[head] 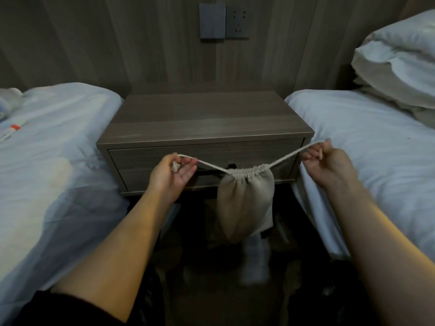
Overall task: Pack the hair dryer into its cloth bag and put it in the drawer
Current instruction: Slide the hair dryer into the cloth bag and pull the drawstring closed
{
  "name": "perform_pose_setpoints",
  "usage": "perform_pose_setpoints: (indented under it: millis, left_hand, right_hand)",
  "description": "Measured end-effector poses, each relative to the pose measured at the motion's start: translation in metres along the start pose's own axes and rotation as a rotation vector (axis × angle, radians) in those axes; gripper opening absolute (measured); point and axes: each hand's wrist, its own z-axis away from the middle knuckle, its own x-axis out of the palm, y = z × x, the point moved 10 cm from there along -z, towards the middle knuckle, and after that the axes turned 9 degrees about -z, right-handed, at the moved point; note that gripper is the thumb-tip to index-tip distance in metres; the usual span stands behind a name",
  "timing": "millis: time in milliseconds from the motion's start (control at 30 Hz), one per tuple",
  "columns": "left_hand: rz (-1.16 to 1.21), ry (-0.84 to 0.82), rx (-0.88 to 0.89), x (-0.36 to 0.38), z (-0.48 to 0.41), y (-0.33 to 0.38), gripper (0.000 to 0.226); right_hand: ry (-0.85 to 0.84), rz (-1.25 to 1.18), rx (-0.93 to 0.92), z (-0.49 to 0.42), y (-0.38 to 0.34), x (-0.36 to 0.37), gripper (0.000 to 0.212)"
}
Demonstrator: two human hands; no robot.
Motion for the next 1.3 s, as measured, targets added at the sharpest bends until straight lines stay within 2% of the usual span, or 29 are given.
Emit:
perform_pose_setpoints:
  millis: [100,167,233,267,300,433,500,567,633,733,767,800,867,900,933,967,1033,1100,1167,1233,1300]
  left_hand:
    - [-0.49,-0.11,-0.029,0.022,0.007,-0.016,0.03]
    - [-1.037,-0.185,-0.043,0.028,0.014,-0.03,0.027]
    - [-1.855,-0.201,0.135,0.03,0.018,-0.032,0.022]
    - [-2.149,-0.157,0.275,0.036,0.025,-0.031,0.022]
    - [-2.247,-0.125,0.382,0.042,0.031,-0.033,0.024]
    - [-1.959,-0.332,0.454,0.069,0.043,-0.064,0.068]
    - [-1.87,-0.415,0.411,0.078,0.042,-0.079,0.079]
    - [-1.819,-0.456,0.363,0.078,0.04,-0.09,0.069]
    - [-1.822,-0.457,0.357,0.077,0.039,-0.095,0.041]
    - [-1.785,-0.426,0.454,0.08,0.043,-0.086,0.032]
    - [-1.785,-0.413,0.497,0.082,0.046,-0.082,0.031]
    - [-1.797,-0.403,0.525,0.084,0.048,-0.079,0.031]
    - [-1.833,-0.405,0.556,0.085,0.05,-0.076,0.031]
    - [-1.85,-0.406,0.561,0.084,0.05,-0.075,0.032]
    - [-1.861,-0.403,0.563,0.083,0.05,-0.073,0.032]
    - [-1.861,-0.393,0.573,0.082,0.05,-0.069,0.031]
    - [-1.851,-0.366,0.587,0.08,0.05,-0.059,0.029]
    - [-1.846,-0.347,0.611,0.081,0.051,-0.051,0.027]
    - [-1.847,-0.313,0.656,0.084,0.053,-0.042,0.027]
    - [-1.811,-0.264,0.72,0.087,0.057,-0.031,0.027]
    - [-1.775,-0.231,0.759,0.09,0.06,-0.022,0.028]
  right_hand:
    - [-0.211,0.066,0.115,0.018,0.034,0.035,0.032]
    - [-0.274,0.128,0.171,0.025,0.055,0.04,0.037]
    - [-0.344,0.21,0.193,0.032,0.068,0.046,0.039]
    - [-0.387,0.232,0.206,0.036,0.073,0.051,0.037]
    - [-0.428,0.238,0.225,0.04,0.077,0.057,0.035]
    - [-0.555,0.199,0.301,0.055,0.085,0.079,0.034]
    - [-0.571,0.158,0.326,0.061,0.083,0.087,0.034]
    - [-0.569,0.115,0.33,0.065,0.079,0.089,0.033]
    - [-0.504,0.106,0.31,0.064,0.073,0.085,0.034]
    - [-0.261,0.13,0.275,0.049,0.066,0.055,0.036]
    - [-0.137,0.239,0.25,0.04,0.06,0.036,0.034]
    - [-0.017,0.465,0.19,0.032,0.05,0.015,0.03]
    - [0.13,1.207,-0.025,0.022,0.018,-0.008,0.022]
    - [0.089,1.52,-0.136,0.021,0.014,-0.004,0.02]
    - [-0.009,1.715,-0.203,0.022,0.02,0.005,0.022]
    - [-0.14,1.767,-0.196,0.026,0.033,0.012,0.03]
    - [-0.454,1.681,-0.018,0.042,0.068,0.024,0.042]
    - [-0.691,1.785,0.138,0.061,0.099,0.029,0.047]
    - [-0.697,1.947,0.079,0.063,0.105,0.028,0.037]
    - [-0.551,2.076,-0.086,0.062,0.094,0.034,0.019]
    - [-0.485,2.177,-0.328,0.066,0.082,0.049,0.024]
